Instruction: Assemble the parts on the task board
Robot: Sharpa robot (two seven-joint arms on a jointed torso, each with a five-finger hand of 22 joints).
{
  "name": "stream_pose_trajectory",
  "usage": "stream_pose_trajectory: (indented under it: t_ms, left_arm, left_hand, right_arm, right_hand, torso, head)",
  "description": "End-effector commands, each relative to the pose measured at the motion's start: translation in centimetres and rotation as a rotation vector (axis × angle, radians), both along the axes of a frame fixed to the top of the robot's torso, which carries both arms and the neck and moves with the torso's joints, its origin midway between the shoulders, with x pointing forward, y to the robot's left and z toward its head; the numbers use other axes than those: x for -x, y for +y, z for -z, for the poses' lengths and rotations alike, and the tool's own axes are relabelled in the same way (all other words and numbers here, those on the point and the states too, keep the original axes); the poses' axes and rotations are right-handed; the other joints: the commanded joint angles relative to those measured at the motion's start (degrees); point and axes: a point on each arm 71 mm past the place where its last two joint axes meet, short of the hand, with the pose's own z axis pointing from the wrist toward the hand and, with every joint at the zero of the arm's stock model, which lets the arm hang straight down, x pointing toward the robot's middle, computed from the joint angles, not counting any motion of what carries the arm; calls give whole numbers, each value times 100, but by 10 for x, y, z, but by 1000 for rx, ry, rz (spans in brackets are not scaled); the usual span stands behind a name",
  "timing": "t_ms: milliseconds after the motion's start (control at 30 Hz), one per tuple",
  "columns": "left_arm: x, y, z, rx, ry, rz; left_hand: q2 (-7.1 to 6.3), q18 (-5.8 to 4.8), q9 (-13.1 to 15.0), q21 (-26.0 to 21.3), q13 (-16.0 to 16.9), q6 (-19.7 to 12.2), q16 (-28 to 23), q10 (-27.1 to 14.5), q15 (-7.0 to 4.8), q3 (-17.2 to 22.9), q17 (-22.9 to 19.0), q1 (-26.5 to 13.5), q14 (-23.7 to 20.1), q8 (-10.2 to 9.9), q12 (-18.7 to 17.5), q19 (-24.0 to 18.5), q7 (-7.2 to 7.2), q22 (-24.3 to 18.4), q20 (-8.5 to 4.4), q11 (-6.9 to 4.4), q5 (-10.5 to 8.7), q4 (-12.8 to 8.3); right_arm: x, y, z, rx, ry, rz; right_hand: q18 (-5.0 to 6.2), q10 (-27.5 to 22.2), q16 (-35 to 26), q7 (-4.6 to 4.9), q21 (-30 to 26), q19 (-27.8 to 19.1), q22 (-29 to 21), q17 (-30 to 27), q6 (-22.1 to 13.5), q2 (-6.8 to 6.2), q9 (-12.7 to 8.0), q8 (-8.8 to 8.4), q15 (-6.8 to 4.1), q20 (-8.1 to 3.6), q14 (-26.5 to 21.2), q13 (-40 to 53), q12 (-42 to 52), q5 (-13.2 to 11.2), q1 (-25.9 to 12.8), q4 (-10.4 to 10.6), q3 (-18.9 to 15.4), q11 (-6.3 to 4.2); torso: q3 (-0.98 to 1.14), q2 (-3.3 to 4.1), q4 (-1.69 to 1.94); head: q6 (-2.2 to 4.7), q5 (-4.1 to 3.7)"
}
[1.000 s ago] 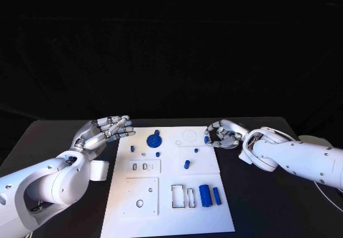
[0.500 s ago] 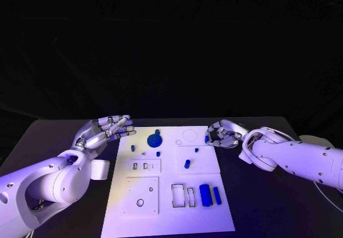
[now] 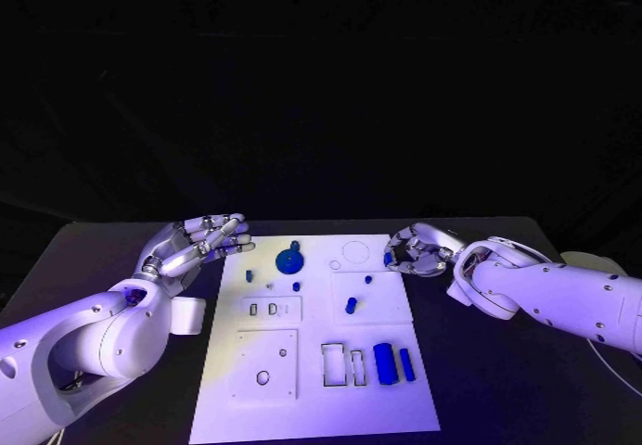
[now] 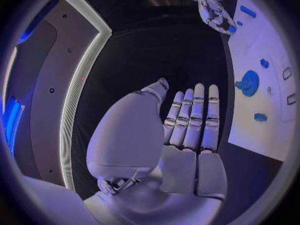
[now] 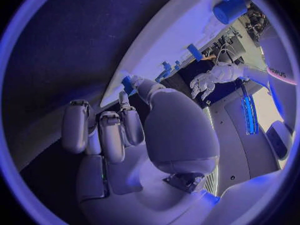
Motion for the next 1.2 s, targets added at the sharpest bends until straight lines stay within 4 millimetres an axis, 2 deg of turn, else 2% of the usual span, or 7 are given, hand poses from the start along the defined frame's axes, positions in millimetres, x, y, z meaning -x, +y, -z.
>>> stream_pose_trajectory:
  t_ms: [33,267,733,933,1067,1200]
  left_arm:
    - [1,-2,-1,6,-8,21]
    - [1,-2,-1,5,-7,21]
    - [0,-1,-1,4,-5,21]
    - [0,-1,-1,4,-4,20]
    - [0,-1,0,3,-4,19]
    - [0,0,0,2,-4,16]
  left_hand:
    - [-15,74,-9,5,0,-49,-38,-10,32,9,10,-36,14,-37,-27,48,132,-7,7,22,3,-10]
    - [-15,74,-9,5,0,-49,-38,-10,32,9,10,-36,14,-37,-27,48,132,-7,7,22,3,-10]
    - [-20,74,-12,0,1,-53,-54,-9,34,18,23,-52,9,-51,-51,44,137,-17,10,25,2,-22]
    - [-20,74,-12,0,1,-53,-54,-9,34,18,23,-52,9,-51,-51,44,137,-17,10,25,2,-22]
    - [-23,74,-13,-1,0,-57,-55,-12,35,18,25,-55,8,-55,-55,43,139,-18,11,27,2,-22]
    - [-23,74,-13,-1,0,-57,-55,-12,35,18,25,-55,8,-55,-55,43,139,-18,11,27,2,-22]
  right_arm:
    - [0,1,0,7,-5,-4]
    - [0,2,-1,-8,-13,10]
    - [-1,4,0,-8,-12,31]
    - [-1,4,-1,-6,-27,42]
    - [0,6,-3,-12,-50,44]
    - [2,10,-5,-22,-74,39]
  right_hand:
    - [61,60,4,-11,34,41,13,773,59,77,6,20,-9,-3,445,444,27,-34,-3,10,53,0]
    - [48,122,18,-62,78,87,79,825,217,149,16,52,-44,-31,458,510,88,-31,-33,20,118,-43]
    - [41,137,21,-78,98,106,106,835,258,172,18,56,-56,-42,461,525,101,-31,-45,24,139,-57]
    - [37,158,26,-131,113,124,132,856,404,250,36,99,-93,-74,467,541,115,-38,-6,-16,223,-103]
    - [26,188,30,-201,148,161,185,875,562,353,70,168,-146,-119,472,570,136,-148,25,-62,329,-164]
    - [14,202,32,-235,184,194,235,883,631,383,92,207,-172,-145,474,580,143,-152,22,-87,369,-193]
  torso:
    - [3,1,0]
    - [5,4,1]
    - [2,-1,3]
    - [6,1,1]
    - [11,-1,-3]
    - [11,0,3]
  head:
    - [-15,1]
    - [-32,-2]
    - [-71,30]
    - [-74,44]
    - [-78,51]
    - [-85,47]
